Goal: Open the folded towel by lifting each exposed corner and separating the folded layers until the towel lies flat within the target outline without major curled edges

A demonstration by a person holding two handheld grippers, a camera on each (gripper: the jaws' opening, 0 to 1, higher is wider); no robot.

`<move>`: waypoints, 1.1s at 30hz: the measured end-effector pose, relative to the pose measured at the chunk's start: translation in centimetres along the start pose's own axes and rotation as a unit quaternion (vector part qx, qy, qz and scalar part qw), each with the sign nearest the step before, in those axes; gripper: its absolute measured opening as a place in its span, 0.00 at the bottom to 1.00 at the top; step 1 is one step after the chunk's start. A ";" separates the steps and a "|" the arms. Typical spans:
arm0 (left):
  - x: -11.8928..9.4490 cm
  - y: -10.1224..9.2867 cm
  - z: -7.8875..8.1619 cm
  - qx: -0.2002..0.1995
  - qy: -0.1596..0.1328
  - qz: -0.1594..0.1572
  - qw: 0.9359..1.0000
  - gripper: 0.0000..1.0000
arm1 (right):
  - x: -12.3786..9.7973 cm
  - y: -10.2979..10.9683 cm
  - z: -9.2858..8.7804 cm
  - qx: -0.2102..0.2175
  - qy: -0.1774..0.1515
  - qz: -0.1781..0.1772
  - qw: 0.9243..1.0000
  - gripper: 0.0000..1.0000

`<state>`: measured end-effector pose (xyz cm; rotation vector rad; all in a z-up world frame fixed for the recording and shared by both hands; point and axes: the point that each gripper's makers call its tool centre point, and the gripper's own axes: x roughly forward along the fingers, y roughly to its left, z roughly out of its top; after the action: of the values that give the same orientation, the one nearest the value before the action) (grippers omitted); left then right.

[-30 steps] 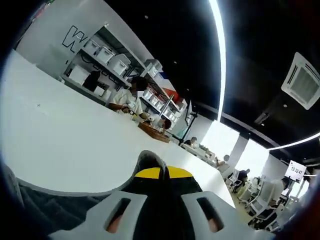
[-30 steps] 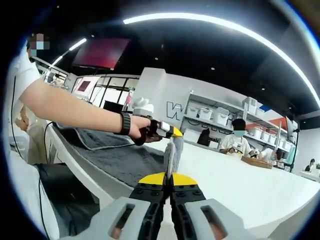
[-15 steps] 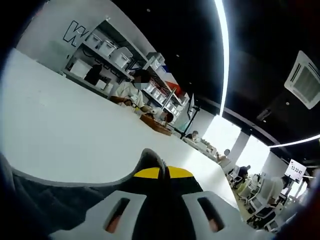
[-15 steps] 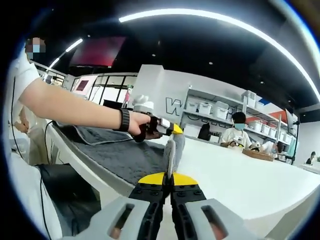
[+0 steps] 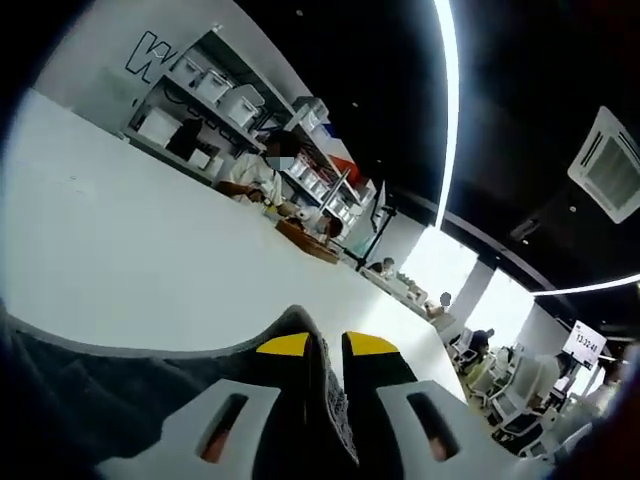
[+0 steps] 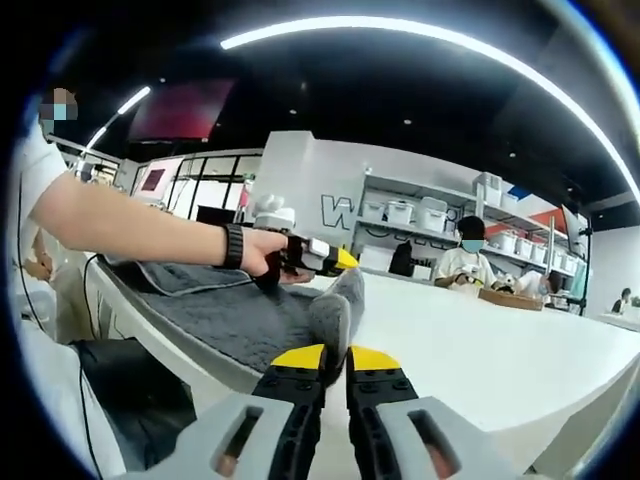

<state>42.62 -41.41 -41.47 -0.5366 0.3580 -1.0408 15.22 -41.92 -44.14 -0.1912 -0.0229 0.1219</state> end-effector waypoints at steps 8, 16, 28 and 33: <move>0.2 -0.3 -1.0 0.001 0.019 -0.008 1.000 0.18 | 0.1 -0.6 1.3 0.002 -0.015 0.003 1.000 0.04; 0.2 -0.3 -0.9 0.001 0.020 -0.009 1.000 0.19 | 1.3 0.1 2.3 0.010 -0.022 0.027 0.999 0.05; 0.2 -0.5 -1.2 0.002 0.025 -0.011 1.000 0.22 | 1.5 -1.1 2.3 0.007 -0.023 0.005 1.000 0.00; 0.2 -0.7 -1.6 -0.011 0.029 -0.018 0.999 0.25 | 0.4 -3.1 2.0 0.026 -0.028 -0.031 0.999 0.00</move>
<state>41.36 -42.33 -42.37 -0.5344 0.4132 -1.0905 15.89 -44.49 -41.59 -0.1357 -0.0809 0.0656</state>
